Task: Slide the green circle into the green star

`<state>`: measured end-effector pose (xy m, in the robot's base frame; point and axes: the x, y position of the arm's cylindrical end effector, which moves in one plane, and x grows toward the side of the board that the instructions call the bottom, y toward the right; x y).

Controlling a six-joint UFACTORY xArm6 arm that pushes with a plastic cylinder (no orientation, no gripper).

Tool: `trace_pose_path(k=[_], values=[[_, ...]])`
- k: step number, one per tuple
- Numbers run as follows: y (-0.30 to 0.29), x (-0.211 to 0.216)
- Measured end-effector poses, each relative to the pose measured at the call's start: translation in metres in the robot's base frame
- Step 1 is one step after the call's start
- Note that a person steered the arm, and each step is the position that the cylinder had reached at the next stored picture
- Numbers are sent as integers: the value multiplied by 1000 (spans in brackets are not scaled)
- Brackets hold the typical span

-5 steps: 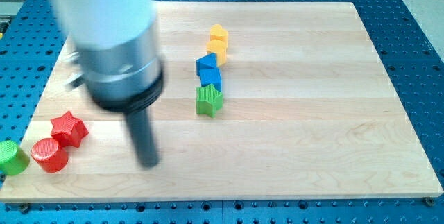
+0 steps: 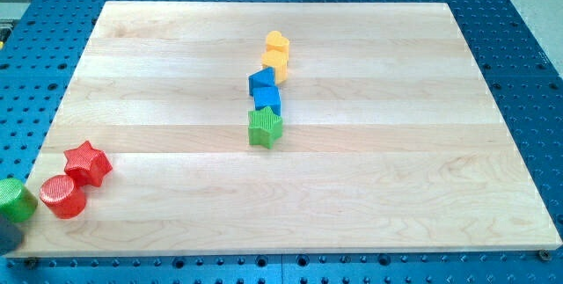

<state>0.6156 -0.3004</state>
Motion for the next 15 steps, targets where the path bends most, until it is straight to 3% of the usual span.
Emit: trace_pose_path(k=[1, 5, 7, 8, 9, 11, 12, 13, 14, 15], values=[[-4, -3], [-5, -109], [72, -169], [113, -181], [113, -132], [89, -103], [182, -102], [212, -98], [195, -70], [239, -70]])
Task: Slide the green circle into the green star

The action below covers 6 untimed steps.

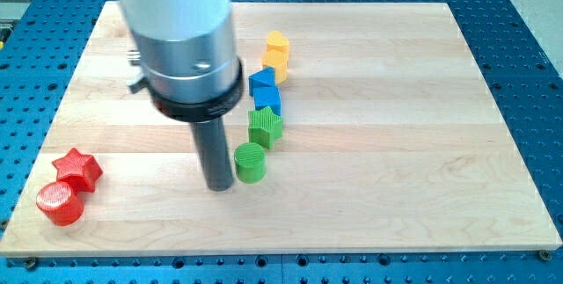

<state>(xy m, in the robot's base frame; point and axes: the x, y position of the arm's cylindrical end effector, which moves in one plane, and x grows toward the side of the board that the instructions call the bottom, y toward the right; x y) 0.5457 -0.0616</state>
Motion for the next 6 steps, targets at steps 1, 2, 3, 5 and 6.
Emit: trace_pose_path(k=[1, 2, 3, 5, 6], values=[[7, 0], [-2, 10], [-2, 19], [13, 11], [16, 7]])
